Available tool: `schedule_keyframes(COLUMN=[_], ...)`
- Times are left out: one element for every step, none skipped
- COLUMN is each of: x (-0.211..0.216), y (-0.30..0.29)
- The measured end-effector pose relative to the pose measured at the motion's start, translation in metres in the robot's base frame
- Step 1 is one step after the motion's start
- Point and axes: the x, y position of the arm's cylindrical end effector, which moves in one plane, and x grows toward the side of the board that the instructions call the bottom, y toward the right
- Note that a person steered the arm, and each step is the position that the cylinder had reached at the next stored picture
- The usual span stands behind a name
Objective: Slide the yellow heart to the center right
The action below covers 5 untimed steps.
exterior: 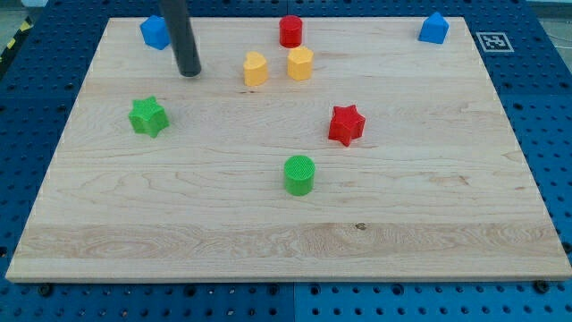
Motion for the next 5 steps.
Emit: schedule_keyframes(x=[-0.007,-0.008,-0.008,-0.007,0.002], y=[0.027,0.047,0.053,0.063,0.085])
